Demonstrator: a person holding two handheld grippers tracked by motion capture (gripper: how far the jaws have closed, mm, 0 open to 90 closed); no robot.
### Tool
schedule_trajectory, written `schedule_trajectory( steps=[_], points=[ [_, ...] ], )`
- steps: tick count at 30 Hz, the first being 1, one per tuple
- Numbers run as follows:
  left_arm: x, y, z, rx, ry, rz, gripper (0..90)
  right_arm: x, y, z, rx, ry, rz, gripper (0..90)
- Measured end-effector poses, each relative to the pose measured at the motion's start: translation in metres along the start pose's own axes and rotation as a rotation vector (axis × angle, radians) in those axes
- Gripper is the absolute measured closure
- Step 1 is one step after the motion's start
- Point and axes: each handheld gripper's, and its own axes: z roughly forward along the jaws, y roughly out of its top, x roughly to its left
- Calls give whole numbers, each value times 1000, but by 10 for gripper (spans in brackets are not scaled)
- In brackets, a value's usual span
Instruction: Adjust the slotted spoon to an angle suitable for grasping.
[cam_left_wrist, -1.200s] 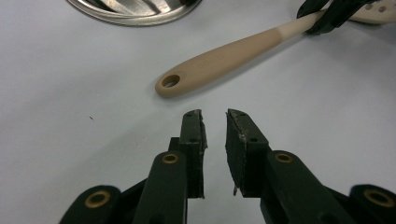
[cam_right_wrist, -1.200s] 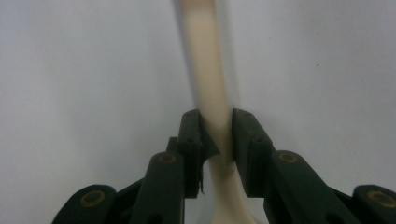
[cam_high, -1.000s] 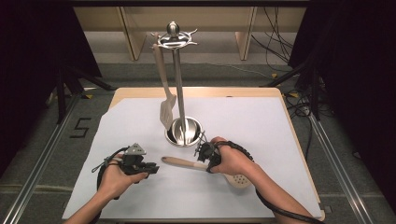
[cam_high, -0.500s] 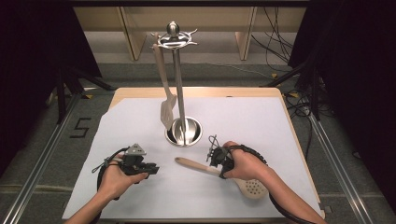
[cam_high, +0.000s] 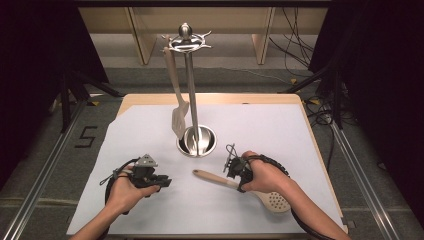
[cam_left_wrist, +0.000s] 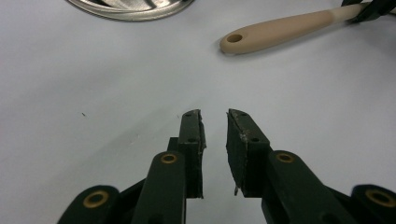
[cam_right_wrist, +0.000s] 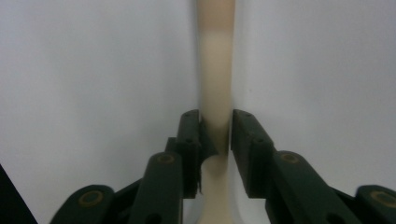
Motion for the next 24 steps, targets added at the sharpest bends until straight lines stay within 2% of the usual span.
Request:
schedule_trajectory(
  steps=[1, 5, 6, 7, 8, 9, 10, 12, 14, 18, 20, 21, 22, 24],
  points=[
    [0, 0, 0, 0, -1, -1, 747, 1, 3, -1, 4, 4, 15, 720],
    [0, 0, 0, -5, -2, -5, 744, -2, 13, 1, 6, 15, -5, 719],
    [0, 0, -1, -6, -2, -4, 743, -4, 14, 3, -4, 19, -28, 721],
    [0, 0, 0, -11, -1, -11, 742, -3, 16, 3, 4, 23, -8, 723],
    [0, 0, -1, -9, -2, -8, 741, -4, 17, 4, -4, 34, -24, 732],
    [1, 0, -1, -7, -5, -7, 739, -3, 18, 5, 3, 39, -11, 748],
    [1, 0, -1, -4, -5, -10, 736, -1, 18, 5, 16, 39, 22, 758],
    [1, 0, -1, -10, -2, -4, 727, -4, 19, 5, 4, 41, -14, 771],
    [1, 0, -1, -15, 2, -4, 713, -4, 17, 5, -4, 42, 7, 775],
    [0, 0, -2, -32, 3, -4, 679, -1, 12, 5, -45, 33, 29, 778],
    [0, 1, -2, -45, 8, -5, 652, -1, 8, 1, -82, 22, 11, 779],
    [0, 1, -2, -54, 11, -2, 639, 3, 6, -2, -90, 11, 62, 778],
    [0, 1, -2, -62, 12, -5, 628, 5, 3, -5, -121, 26, 87, 778],
    [1, 2, -2, -74, 18, -4, 590, 8, -2, -11, -166, 10, 106, 779]
  ],
)
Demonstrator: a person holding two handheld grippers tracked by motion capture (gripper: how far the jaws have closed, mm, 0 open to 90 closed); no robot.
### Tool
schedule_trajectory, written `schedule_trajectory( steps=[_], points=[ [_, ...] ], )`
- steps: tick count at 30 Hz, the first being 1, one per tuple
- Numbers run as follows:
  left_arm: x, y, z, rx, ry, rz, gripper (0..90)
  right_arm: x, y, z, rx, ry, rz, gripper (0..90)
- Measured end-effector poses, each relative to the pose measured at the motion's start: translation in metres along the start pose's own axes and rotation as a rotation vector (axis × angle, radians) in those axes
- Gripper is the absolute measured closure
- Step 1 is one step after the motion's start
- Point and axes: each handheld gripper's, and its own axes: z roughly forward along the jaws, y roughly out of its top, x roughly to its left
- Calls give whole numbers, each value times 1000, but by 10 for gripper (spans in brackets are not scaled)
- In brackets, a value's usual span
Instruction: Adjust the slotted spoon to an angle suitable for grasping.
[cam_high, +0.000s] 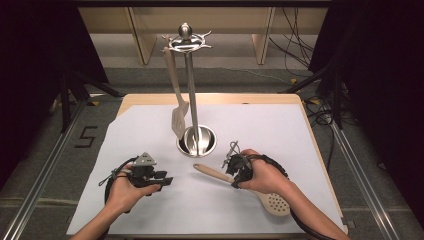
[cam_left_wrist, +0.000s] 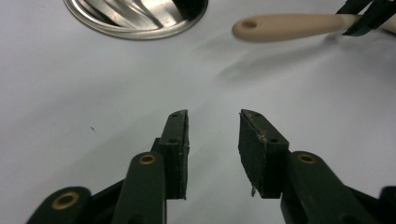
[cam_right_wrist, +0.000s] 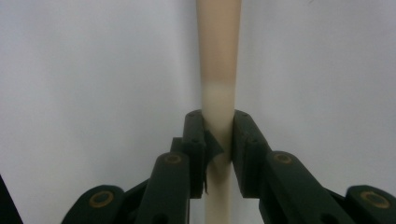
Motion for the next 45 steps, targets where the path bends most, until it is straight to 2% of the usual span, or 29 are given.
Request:
schedule_trajectory(
  steps=[2, 4, 5, 7, 8, 9, 10, 11, 13, 14, 15, 16, 18, 19, 20, 21, 22, 26, 28, 29, 30, 34, 37, 38, 40, 41, 43, 45],
  points=[
    [1, 0, 0, -22, 14, 13, 558, 0, -6, -6, -61, -13, -2, 779],
    [1, 1, 0, -34, 9, 19, 522, 1, -13, -11, -124, -27, 4, 778],
    [1, 1, 1, -49, 13, 15, 506, 2, -16, -14, -155, -35, 25, 778],
    [2, 2, 0, -55, 17, 20, 477, 3, -22, -19, -210, -54, 33, 778],
    [2, 2, 1, -71, 17, 3, 463, 3, -24, -21, -238, -64, 31, 779],
    [3, 3, 0, -69, 29, 14, 448, 4, -27, -24, -251, -74, 53, 779],
    [3, 3, 0, -75, 14, 4, 434, 4, -30, -26, -282, -85, 56, 779],
    [3, 4, 0, -85, 28, 7, 427, 5, -31, -28, -295, -88, 71, 779],
    [1, 4, 0, -107, 26, -13, 405, 5, -34, -31, -331, -109, 74, 779],
    [1, 5, 0, -114, 20, -18, 398, 6, -36, -32, -338, -109, 103, 780],
    [2, 6, -1, -105, 22, -4, 389, 5, -38, -33, -364, -122, 99, 780],
    [2, 6, -1, -116, 19, -5, 385, 5, -39, -32, -391, -132, 106, 779],
    [2, 7, -2, -123, 12, -7, 384, 6, -42, -35, -416, -148, 143, 780],
    [1, 7, -2, -137, 30, 2, 386, 5, -43, -36, -415, -147, 149, 780],
    [1, 8, -2, -135, 18, -1, 388, 5, -44, -35, -451, -162, 150, 780],
    [1, 8, -3, -136, 20, 1, 389, 3, -44, -37, -455, -159, 124, 781],
    [1, 8, -3, -140, 29, 3, 391, 4, -46, -38, -476, -173, 147, 780],
    [0, 9, -4, -150, 30, 5, 397, 4, -49, -44, -539, -183, 193, 781],
    [0, 10, -5, -157, 29, 11, 399, 5, -50, -47, -553, -169, 204, 781],
    [-1, 10, -6, -164, 28, 9, 401, 3, -50, -48, -573, -165, 184, 781],
    [-1, 11, -6, -172, 33, 7, 404, 4, -50, -50, -583, -168, 207, 781],
    [-5, 17, -11, -225, 38, 8, 412, 5, -49, -54, -604, -160, 225, 781],
    [-9, 25, -17, -266, 35, 13, 418, 4, -47, -56, -641, -168, 192, 782],
    [-11, 27, -19, -279, 34, 18, 419, 6, -46, -58, -647, -174, 213, 782],
    [-14, 32, -22, -300, 29, 26, 422, 7, -44, -61, -664, -184, 212, 782],
    [-16, 35, -23, -311, 27, 45, 424, 9, -44, -63, -663, -182, 223, 782],
    [-20, 40, -25, -326, 23, 40, 426, 9, -42, -64, -682, -184, 209, 782],
    [-23, 44, -26, -336, 18, 59, 427, 9, -41, -67, -689, -191, 219, 783]
  ],
)
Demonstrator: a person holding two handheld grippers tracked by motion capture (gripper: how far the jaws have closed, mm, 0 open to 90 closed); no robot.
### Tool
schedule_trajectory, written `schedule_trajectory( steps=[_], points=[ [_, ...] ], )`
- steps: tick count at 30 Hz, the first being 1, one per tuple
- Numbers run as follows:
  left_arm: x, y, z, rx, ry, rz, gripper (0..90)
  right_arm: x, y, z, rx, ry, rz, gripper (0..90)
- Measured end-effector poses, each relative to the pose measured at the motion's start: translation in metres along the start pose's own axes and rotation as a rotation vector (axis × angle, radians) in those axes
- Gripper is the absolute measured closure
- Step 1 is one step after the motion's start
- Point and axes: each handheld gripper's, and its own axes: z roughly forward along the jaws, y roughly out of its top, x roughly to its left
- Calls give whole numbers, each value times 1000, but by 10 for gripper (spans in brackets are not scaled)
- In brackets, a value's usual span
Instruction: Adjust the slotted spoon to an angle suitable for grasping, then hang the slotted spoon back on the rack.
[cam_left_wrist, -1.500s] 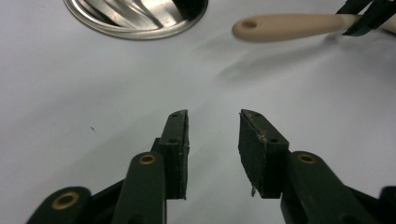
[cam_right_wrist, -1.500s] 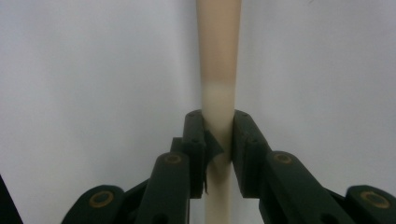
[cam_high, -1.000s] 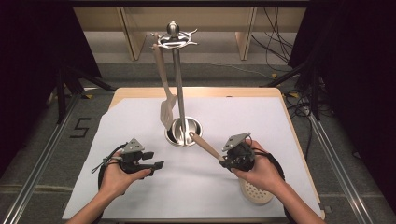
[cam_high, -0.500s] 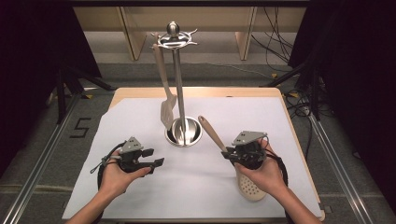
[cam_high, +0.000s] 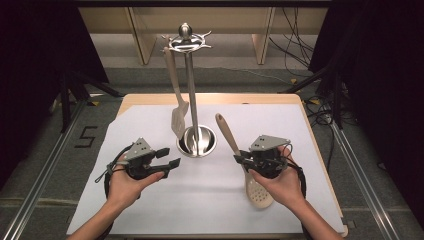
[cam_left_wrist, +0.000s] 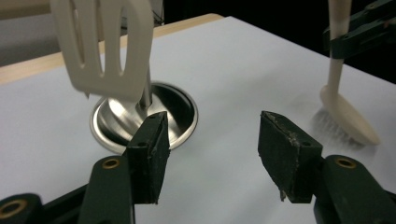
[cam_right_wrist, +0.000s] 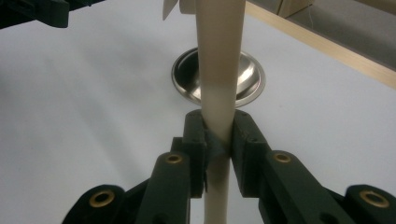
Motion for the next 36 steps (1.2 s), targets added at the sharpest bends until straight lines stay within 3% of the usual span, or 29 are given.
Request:
schedule_trajectory(
  steps=[3, 4, 5, 8, 9, 10, 12, 16, 17, 20, 22, 24, 26, 27, 28, 30, 31, 33, 35, 36],
  points=[
    [-4, 6, 1, -21, -18, -4, 429, 2, 4, 0, -16, -7, -4, 783],
    [-4, 8, 1, -20, -14, 12, 429, 2, 5, -1, -15, -7, 7, 783],
    [-5, 10, 1, -28, -19, 9, 430, 0, 7, -1, -32, -6, -14, 783],
    [-7, 16, 0, -49, -21, 13, 431, 1, 11, -3, -38, -13, -7, 783],
    [-7, 18, 0, -55, -23, 15, 431, 4, 12, -4, -48, -25, 23, 783],
    [-8, 19, 0, -56, -17, 9, 432, 2, 14, -3, -56, -21, -4, 782],
    [-9, 24, -1, -70, -21, 18, 434, 3, 17, -5, -66, -33, -1, 782],
    [-10, 33, -1, -100, -18, 17, 437, 6, 19, -5, -82, -46, 33, 782],
    [-11, 35, -1, -108, -18, 13, 438, 5, 20, -5, -91, -50, 12, 782],
    [-12, 42, 0, -128, -20, 21, 438, 5, 22, -5, -93, -56, 24, 782],
    [-13, 46, 1, -144, -29, 24, 438, 8, 23, -6, -81, -56, 59, 782],
    [-14, 50, 1, -152, -27, 30, 438, 6, 24, -5, -102, -59, 18, 782],
    [-16, 55, 2, -165, -27, 29, 438, 9, 25, -4, -91, -55, 44, 782],
    [-17, 57, 2, -171, -30, 32, 438, 8, 27, -4, -101, -68, 10, 782],
    [-19, 60, 3, -177, -36, 39, 438, 11, 27, -4, -90, -62, 52, 782],
    [-24, 67, 5, -191, -54, 38, 438, 11, 29, -2, -118, -72, 25, 782],
    [-26, 70, 6, -198, -62, 33, 438, 13, 29, -3, -97, -64, 57, 782],
    [-30, 77, 10, -214, -74, 34, 438, 14, 31, -1, -111, -64, 73, 781],
    [-34, 84, 15, -221, -90, 36, 438, 12, 32, -1, -110, -67, 53, 781],
    [-36, 86, 17, -223, -96, 38, 439, 14, 33, 0, -112, -72, 79, 781]
  ],
)
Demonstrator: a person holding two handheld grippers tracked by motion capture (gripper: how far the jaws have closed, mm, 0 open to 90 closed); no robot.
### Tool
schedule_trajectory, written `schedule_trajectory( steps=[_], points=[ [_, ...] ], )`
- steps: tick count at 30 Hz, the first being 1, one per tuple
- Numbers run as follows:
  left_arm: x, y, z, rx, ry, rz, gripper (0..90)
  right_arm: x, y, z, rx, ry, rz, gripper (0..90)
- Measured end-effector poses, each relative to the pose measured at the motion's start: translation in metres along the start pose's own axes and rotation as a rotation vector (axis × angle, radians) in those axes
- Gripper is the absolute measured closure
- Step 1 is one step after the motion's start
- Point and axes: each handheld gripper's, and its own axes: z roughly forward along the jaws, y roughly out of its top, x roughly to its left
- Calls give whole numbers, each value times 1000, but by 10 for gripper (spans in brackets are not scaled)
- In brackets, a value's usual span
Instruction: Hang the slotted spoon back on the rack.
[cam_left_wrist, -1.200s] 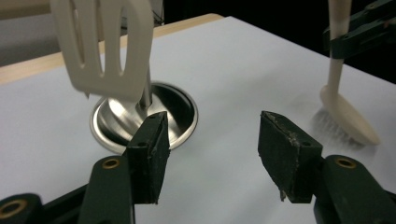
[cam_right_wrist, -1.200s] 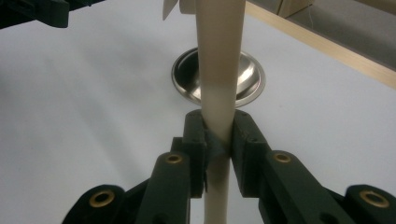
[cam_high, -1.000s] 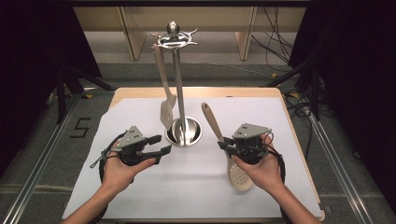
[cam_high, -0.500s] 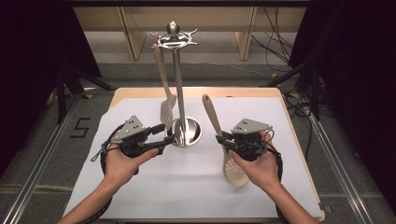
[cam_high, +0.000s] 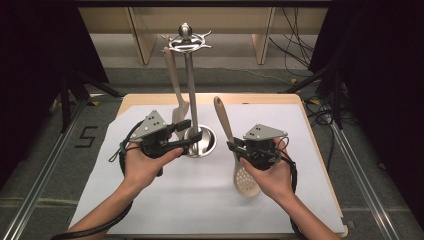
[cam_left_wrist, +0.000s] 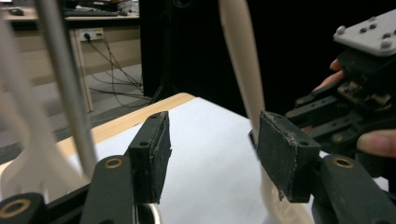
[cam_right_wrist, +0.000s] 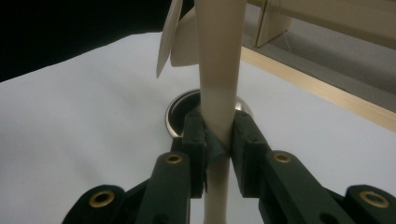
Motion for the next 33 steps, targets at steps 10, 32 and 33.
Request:
schedule_trajectory(
  steps=[10, 32, 33],
  points=[
    [-8, 16, 29, 4, -37, -5, 449, 2, 3, 1, -16, 1, -22, 781],
    [-15, 20, 48, -16, -98, -66, 699, 16, 5, 2, -29, -7, -21, 780],
    [-15, 21, 48, -15, -102, -70, 706, 15, 5, 2, -30, 0, -23, 780]
  ],
)
